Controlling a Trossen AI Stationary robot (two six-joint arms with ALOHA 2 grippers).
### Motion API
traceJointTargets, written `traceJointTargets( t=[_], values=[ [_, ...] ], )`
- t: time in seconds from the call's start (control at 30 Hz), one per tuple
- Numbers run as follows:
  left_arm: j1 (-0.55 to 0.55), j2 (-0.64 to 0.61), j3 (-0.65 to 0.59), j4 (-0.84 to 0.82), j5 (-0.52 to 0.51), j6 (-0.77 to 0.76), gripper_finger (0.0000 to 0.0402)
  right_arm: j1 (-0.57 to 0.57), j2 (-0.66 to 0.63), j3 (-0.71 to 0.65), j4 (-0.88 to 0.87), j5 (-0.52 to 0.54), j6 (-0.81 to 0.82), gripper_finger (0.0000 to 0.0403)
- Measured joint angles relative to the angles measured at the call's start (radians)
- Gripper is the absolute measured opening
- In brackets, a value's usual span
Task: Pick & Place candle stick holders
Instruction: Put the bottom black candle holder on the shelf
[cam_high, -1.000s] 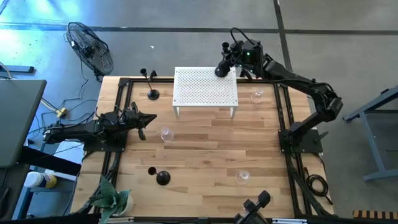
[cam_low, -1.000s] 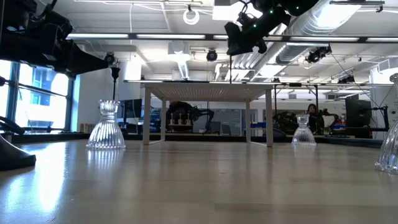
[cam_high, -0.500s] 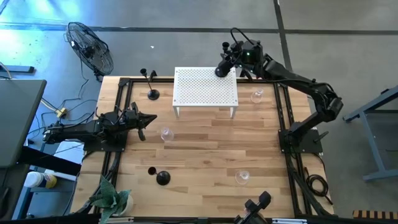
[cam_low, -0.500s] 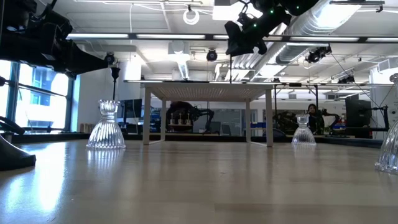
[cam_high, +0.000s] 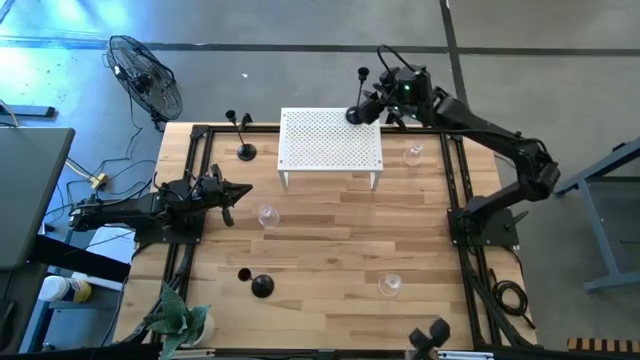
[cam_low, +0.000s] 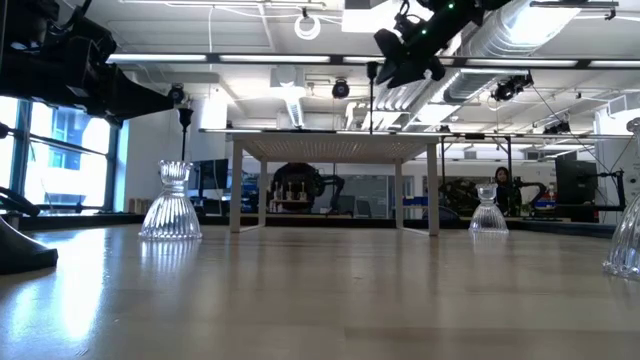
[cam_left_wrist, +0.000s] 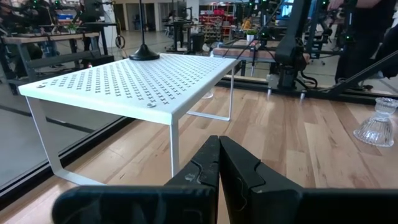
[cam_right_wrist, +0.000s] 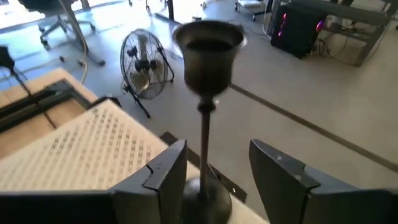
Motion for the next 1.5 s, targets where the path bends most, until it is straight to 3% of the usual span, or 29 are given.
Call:
traceJointTargets(
  t=[0.2, 0.33, 0.53, 0.6, 0.77, 0.87, 1.0, 1.27, 1.5],
  values=[
    [0.0, 0.0, 0.0, 0.002, 0.0, -0.007, 0.0002, 0.064, -0.109, -0.004, -0.266, -0.007, -0.003, 0.015],
    [0.0, 0.0, -0.003, 0.014, 0.0, -0.007, 0.0002, 0.167, -0.199, -0.138, -0.232, 0.033, -0.019, 0.0109],
    [0.0, 0.0, -0.004, 0.025, 0.007, -0.101, 0.0002, 0.3, -0.352, -0.517, 0.168, 0.012, 0.017, 0.0034],
    [0.0, 0.0, -0.005, 0.051, 0.051, -0.114, 0.0002, 0.334, -0.39, -0.645, 0.332, 0.01, 0.022, 0.0012],
    [0.0, 0.008, 0.055, 0.023, 0.152, -0.151, 0.0002, 0.383, -0.458, -0.9, 0.714, 0.011, 0.023, 0.001],
    [0.0, 0.039, 0.123, -0.09, 0.18, -0.185, 0.0001, 0.398, -0.478, -0.999, 0.874, 0.011, 0.022, 0.0008],
    [0.0, 0.143, 0.23, -0.262, 0.191, -0.236, 0.0001, 0.401, -0.505, -1.072, 0.991, -0.003, 0.006, 0.0002],
    [0.0, 0.465, 0.451, -0.384, 0.364, -0.252, 0.0, 0.401, -0.532, -1.094, 1.032, -0.083, -0.04, 0.0001],
    [-0.05, 0.727, 0.767, -0.732, 0.445, -0.255, 0.0, 0.401, -0.532, -1.093, 1.032, -0.124, -0.057, 0.0001]
  ],
)
